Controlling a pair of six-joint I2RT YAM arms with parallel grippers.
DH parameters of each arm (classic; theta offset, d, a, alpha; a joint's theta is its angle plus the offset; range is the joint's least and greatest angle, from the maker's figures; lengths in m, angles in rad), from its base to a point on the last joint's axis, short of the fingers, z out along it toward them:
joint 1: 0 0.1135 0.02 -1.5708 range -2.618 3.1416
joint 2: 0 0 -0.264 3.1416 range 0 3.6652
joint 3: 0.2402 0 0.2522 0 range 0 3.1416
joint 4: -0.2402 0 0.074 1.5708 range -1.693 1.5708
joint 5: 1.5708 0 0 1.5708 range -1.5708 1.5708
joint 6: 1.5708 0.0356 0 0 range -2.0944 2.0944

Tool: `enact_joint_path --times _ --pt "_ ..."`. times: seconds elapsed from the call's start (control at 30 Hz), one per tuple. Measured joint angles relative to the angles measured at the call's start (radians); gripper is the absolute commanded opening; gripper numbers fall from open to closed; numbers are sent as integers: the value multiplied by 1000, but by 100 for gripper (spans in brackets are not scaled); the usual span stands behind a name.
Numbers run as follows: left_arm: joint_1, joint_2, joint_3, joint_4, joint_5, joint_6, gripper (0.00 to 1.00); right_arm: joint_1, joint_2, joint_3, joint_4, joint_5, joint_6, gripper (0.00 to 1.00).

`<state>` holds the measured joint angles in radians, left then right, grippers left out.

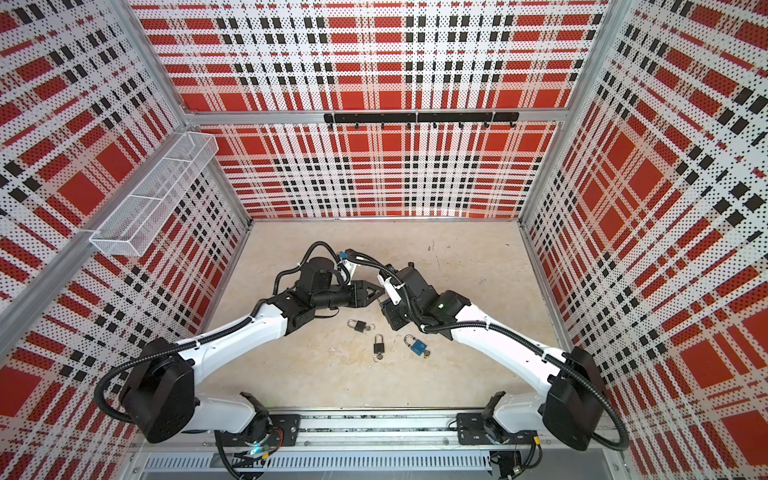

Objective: Lock with the key

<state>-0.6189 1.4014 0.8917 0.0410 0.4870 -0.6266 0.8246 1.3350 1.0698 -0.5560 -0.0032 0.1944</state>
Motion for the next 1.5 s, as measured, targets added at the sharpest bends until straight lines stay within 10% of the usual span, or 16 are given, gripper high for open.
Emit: enact_joint_path --times 0.47,0.63,0.8,1.5 --pt "-4 14 -5 48 26 -34 0 -1 -7 2 -8 5 10 15" --pt "-6 15 -5 64 32 -45 0 -2 -8 2 -8 10 13 20" --pt "-6 16 -16 91 29 -80 0 -2 -12 2 5 12 29 55" --pt "-39 -113 -16 153 -295 -541 0 -361 -300 -154 368 -426 91 54"
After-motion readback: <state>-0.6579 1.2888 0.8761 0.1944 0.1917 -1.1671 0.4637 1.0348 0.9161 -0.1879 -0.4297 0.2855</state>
